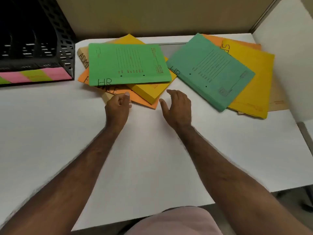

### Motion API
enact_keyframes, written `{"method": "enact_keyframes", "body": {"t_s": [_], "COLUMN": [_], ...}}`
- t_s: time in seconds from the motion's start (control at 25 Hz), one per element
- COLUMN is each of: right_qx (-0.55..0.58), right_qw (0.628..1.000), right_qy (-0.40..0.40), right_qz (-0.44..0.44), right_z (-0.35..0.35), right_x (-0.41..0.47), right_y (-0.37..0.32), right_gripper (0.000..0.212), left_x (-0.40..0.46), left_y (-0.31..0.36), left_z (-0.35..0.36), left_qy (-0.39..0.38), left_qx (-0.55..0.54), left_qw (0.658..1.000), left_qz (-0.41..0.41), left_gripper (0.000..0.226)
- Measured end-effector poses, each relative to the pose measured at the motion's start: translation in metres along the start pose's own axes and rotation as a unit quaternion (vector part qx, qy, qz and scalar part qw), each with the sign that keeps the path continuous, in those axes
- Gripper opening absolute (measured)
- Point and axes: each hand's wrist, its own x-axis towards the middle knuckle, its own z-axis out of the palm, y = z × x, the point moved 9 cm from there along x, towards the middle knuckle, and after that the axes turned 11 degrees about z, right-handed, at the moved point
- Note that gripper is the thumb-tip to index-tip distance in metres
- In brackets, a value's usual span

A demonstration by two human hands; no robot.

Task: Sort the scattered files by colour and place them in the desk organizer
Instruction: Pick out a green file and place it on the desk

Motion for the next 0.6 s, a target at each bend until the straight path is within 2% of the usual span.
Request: {"method": "enact_keyframes", "body": {"t_s": [0.12, 0.28, 0.32, 0.48, 0.6], "right_qx": [0.08, 0.109, 0.104, 0.033, 0.023], "right_qw": [0.996, 0.993, 0.992, 0.987, 0.982], "right_qy": [0.037, 0.017, 0.007, -0.124, -0.148], "right_qz": [0.012, -0.05, -0.068, -0.095, -0.115], "right_z": [-0.001, 0.006, 0.008, 0.045, 0.061], "right_x": [0.036, 0.1, 0.117, 0.177, 0.213], "right_y": [-0.004, -0.036, -0.043, -0.073, -0.088], "right_gripper": [0.046, 0.046, 0.047, 0.059, 0.061], "left_x": [0.015, 0.028, 0.03, 0.039, 0.045], "left_y": [-0.013, -0.018, -0.018, -0.026, -0.031], "left_z": [0.012, 0.027, 0.029, 0.029, 0.032], "left_qy": [0.017, 0.019, 0.02, 0.054, 0.049], "left_qx": [-0.112, -0.141, -0.147, -0.18, -0.173], "left_qw": [0.991, 0.985, 0.983, 0.974, 0.974], "left_qz": [-0.072, -0.1, -0.105, -0.128, -0.135], "left_gripper": [0.038, 0.037, 0.037, 0.039, 0.036]}}
